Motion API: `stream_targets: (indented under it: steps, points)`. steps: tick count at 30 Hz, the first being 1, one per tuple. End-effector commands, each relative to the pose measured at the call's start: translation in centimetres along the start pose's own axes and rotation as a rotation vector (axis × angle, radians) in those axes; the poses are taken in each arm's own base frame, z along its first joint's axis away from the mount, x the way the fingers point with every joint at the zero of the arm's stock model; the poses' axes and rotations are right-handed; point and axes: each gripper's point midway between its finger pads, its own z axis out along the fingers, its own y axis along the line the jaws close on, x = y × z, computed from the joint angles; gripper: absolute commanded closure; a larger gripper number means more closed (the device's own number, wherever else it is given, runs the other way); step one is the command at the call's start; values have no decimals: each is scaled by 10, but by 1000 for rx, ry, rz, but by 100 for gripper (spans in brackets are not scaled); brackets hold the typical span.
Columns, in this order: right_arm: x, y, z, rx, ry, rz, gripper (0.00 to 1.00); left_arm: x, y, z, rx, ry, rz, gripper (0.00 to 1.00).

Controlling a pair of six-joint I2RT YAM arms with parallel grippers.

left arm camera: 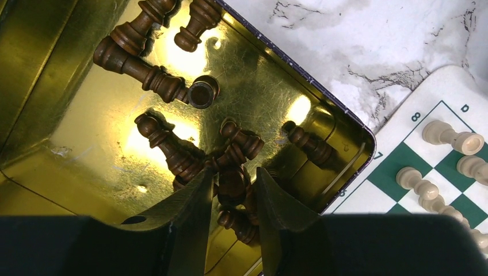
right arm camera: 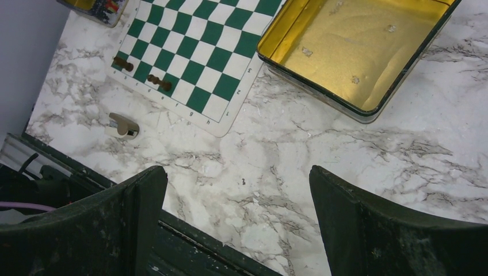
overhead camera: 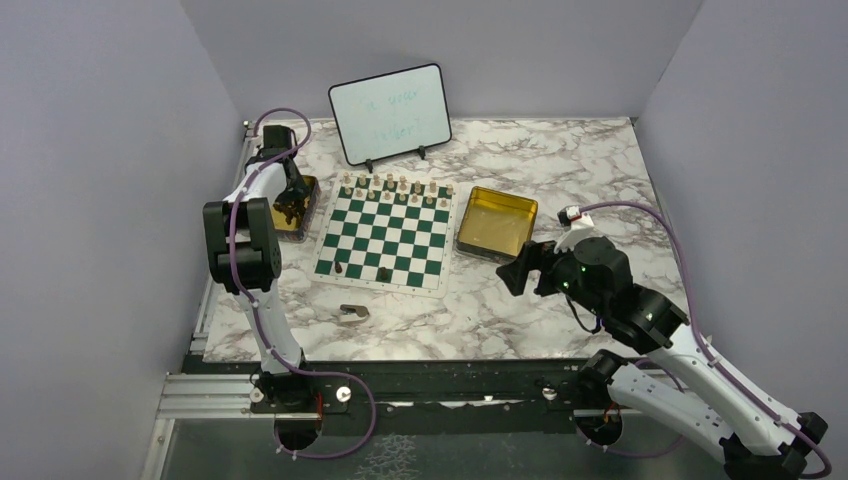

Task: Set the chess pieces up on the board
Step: Pick up the chess piece from the storage box.

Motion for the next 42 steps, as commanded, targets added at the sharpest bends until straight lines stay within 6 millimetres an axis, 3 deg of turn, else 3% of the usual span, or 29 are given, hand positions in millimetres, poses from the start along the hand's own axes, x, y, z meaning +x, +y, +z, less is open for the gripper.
stream_targets:
  steps: [1, 12, 33, 42]
  points:
    - [-10, 8, -4, -31, -32, 15, 0, -8, -6, 0, 29, -8, -9, 68]
    - [-7, 6, -4, -25, -32, 18, 0, -9, -6, -5, 34, -9, -4, 81]
    - [-10, 5, -7, -18, -34, 17, 0, -35, -9, -39, 53, -92, -3, 82]
    - [-12, 10, -4, -32, -27, 16, 0, -40, -3, -35, 20, -106, -3, 82]
